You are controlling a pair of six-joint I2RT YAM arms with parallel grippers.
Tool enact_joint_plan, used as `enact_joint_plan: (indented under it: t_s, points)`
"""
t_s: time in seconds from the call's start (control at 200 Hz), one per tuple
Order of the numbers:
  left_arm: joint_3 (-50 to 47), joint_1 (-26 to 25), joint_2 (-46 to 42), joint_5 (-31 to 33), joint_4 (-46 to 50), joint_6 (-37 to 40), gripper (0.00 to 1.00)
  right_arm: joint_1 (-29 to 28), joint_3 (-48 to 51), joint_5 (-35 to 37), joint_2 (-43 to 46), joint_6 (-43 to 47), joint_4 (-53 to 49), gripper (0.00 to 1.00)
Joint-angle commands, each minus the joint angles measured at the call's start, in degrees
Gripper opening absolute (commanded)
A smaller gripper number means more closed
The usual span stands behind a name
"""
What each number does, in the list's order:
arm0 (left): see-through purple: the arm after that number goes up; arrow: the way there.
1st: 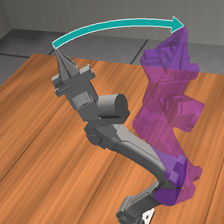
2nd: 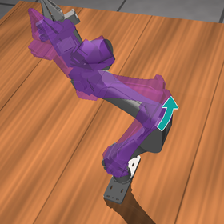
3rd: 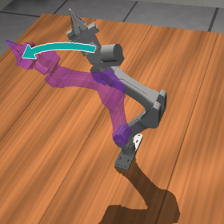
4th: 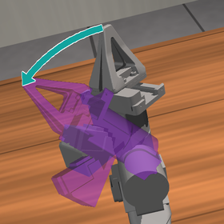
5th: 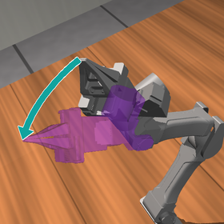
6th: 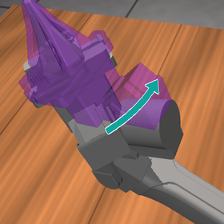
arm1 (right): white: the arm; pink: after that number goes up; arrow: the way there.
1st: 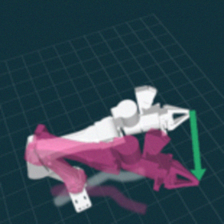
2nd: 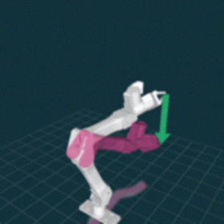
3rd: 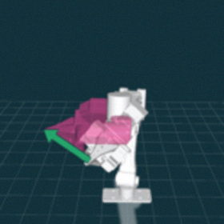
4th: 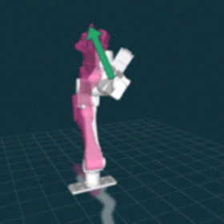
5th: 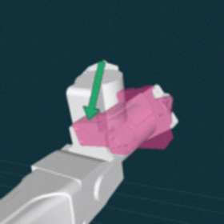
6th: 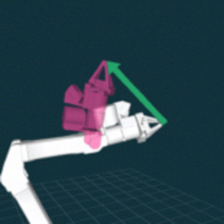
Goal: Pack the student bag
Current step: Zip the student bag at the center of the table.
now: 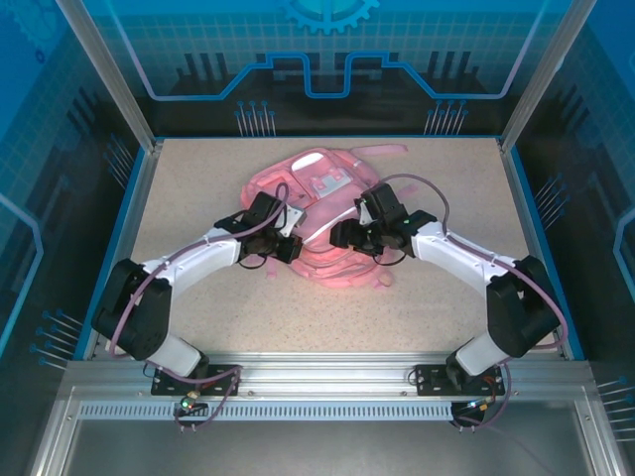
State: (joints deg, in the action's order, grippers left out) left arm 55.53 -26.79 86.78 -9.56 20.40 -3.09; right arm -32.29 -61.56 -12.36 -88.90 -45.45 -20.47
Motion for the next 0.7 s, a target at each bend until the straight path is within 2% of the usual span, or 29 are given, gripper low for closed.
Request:
enact_joint_plan:
  t_s: [0.0, 0.095, 0.335, 0.495, 0.595, 0.695]
  points:
    - [-2.3, -0.4, -3.9, -2.6, -1.3, -2.7, 0.0, -1.4, -2.6, -1.2, -3.0, -1.4, 2.9, 0.46]
    - [-4.8, -1.6, -6.3, -4.3, -3.8, -6.1, 0.0, -2.3, -3.8, -0.8, -5.1, -2.4, 3.2, 0.38]
    - [-8.9, -5.5, -11.0, -5.8, -9.4, -12.4, 0.0, -3.7, -5.0, -2.5, -8.8, -4.7, 7.4, 0.32]
    - [-9.9, -9.2, -9.2, -9.0, -19.9, -18.7, 0.0, -4.1, -5.9, -3.7, -10.0, -5.7, 8.9, 0.31]
    - [-8.7, -9.7, -6.8, -8.3, -23.2, -22.6, 0.01, -3.4, -4.6, -0.8, -7.3, -4.6, 7.1, 0.32]
    - [-8.0, -9.8, -5.5, -8.4, -26.0, -25.3, 0.06, -2.1, -2.4, 3.7, -2.7, -2.7, 4.0, 0.36]
